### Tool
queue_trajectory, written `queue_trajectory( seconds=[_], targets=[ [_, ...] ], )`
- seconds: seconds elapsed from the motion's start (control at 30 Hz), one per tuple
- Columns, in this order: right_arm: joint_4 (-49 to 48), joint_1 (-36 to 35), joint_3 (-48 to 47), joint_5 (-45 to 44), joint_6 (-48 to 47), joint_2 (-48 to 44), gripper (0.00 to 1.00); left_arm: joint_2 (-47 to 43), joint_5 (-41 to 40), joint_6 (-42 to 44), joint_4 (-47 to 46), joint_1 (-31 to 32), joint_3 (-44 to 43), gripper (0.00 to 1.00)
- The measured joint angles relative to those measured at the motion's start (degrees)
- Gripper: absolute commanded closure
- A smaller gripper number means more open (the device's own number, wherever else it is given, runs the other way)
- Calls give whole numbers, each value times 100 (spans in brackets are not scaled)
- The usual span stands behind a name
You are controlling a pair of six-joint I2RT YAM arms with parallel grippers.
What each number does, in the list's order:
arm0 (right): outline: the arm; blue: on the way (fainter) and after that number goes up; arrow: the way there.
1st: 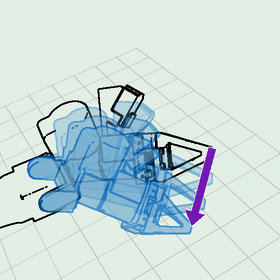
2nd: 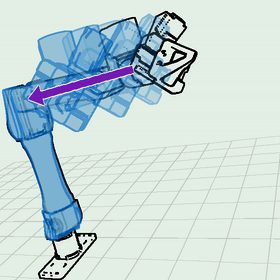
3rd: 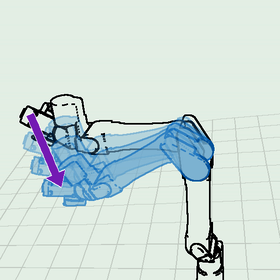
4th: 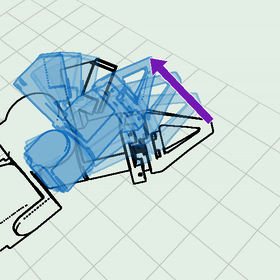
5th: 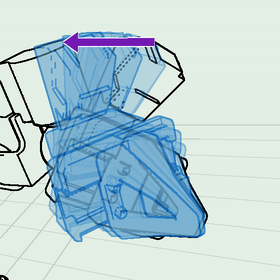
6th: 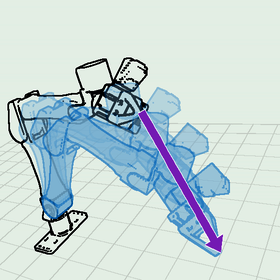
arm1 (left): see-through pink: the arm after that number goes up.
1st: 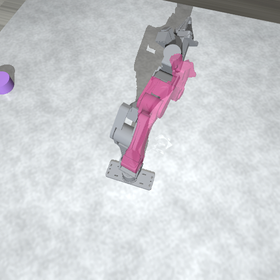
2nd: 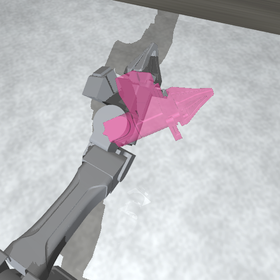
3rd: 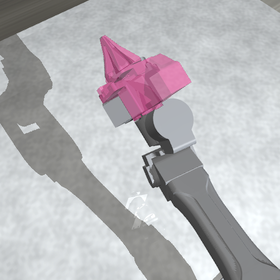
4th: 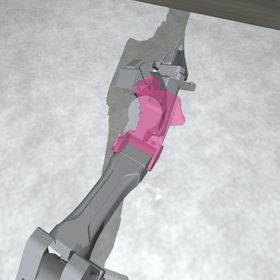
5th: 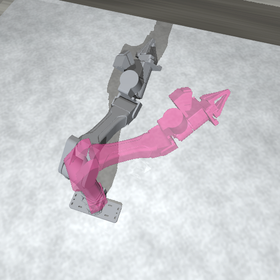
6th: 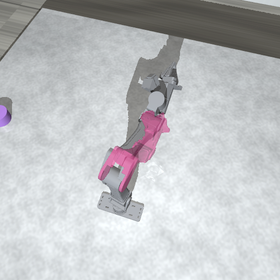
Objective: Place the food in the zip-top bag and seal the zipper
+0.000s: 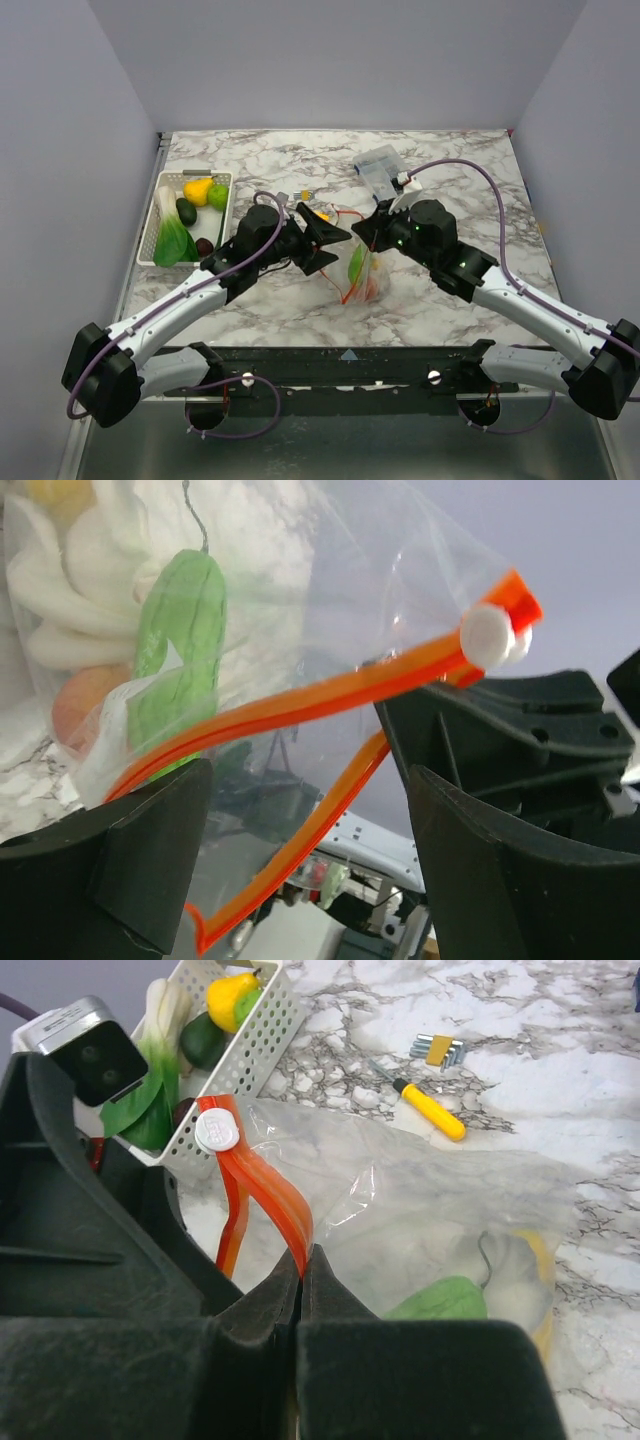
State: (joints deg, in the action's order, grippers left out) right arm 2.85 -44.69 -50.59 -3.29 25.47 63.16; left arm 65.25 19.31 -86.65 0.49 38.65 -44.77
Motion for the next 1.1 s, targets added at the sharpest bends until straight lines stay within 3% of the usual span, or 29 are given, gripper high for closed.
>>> queue_trajectory(
  seconds=[0.27, 0.47, 0.67, 0.9, 1.1],
  targets=[
    [26, 0, 9, -87, 0, -7, 99, -839, 0, 955, 70, -46, 214, 17],
    [33, 0, 11, -173, 0, -7, 99, -1484, -339, 2020, 667, -66, 39, 14],
    [70, 0, 11, -225, -4, -7, 99, -2009, -1193, 3029, 1541, -66, -264, 14],
    [190, 0, 11, -321, -74, -33, 99, -1836, -2949, 3860, 3095, -98, -1099, 14],
    [293, 0, 11, -400, -162, -94, 99, -1211, -3762, 4192, 4172, -981, -1493, 16]
  ],
)
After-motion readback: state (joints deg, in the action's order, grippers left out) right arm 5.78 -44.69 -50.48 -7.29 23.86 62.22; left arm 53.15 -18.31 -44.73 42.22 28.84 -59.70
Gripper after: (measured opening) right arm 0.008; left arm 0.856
